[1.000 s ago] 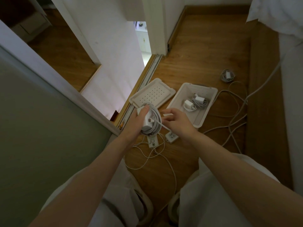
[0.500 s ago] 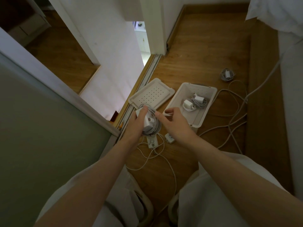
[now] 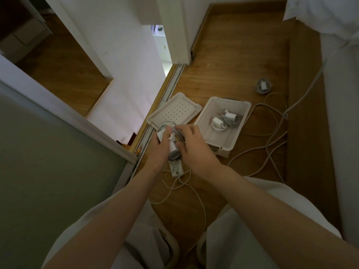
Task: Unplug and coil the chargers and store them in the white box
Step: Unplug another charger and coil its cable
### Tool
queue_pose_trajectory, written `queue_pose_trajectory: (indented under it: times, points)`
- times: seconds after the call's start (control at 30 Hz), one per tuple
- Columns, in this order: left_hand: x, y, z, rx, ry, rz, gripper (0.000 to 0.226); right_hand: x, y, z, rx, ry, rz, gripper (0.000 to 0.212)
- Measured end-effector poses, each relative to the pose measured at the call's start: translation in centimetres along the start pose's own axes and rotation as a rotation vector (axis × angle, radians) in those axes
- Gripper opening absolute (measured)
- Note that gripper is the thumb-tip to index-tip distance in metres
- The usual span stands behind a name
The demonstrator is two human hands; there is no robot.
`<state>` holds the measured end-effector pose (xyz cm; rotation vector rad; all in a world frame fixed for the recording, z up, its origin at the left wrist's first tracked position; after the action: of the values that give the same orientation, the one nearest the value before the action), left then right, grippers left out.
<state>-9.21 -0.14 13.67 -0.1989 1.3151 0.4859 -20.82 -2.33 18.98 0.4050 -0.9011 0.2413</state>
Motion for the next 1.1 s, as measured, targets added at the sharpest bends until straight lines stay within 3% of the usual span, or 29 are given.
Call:
queue_pose_trajectory:
  times: [0.33, 0.4, 0.5, 0.83, 0.93, 1.03, 1.1]
  points:
    - [0.6, -0.3, -1.3, 0.069, -0.04, 0.056, 0.034, 1.9, 0.1, 1.9, -0.119, 0.155, 0.158, 0.012]
    - [0.2, -0.6, -1.4, 0.068, -0.036, 0.053, 0.034, 2.2, 0.4, 2.4, -0.088, 0.041, 0.157, 0.001]
    - [0.2, -1.3, -1.4, 0.048, -0.001, 0.069, 0.05, 2.0, 0.7, 3.1, -0.049, -0.262, 0.099, 0.008]
    - [-1.5, -1.8, -3.1, 0.156, -0.097, 0.024, 0.036, -1.7, -0.3, 11.4, -0.456, -0.757, -0.049, 0.01]
    - [-2.8, -2.0, -3.6, 0.152, -0.114, -0.044, 0.041, -3.3, -1.6, 12.0, -0.475, -0.563, -0.143, 0.006]
    - [-4.2, -2.1, -4.6, 0.174, -0.106, -0.13, 0.04, -4.5, -3.5, 9.8, -0.327, -0.101, -0.217, 0.015]
    - [-4.9, -2.2, -5.6, 0.186, -0.106, -0.197, 0.035, -4.6, -4.1, 8.0, -0.244, 0.041, -0.219, 0.018]
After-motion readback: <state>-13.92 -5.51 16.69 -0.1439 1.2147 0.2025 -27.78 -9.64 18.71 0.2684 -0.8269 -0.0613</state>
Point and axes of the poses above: each hand's wrist, its own y-axis away from the middle knuckle, its own z-axis out of the back of the hand, x = y × z, the point moved 9 cm from there along -y, towards the middle knuckle, and after that the axes turned 15 degrees about -z, right-handed, at the moved point
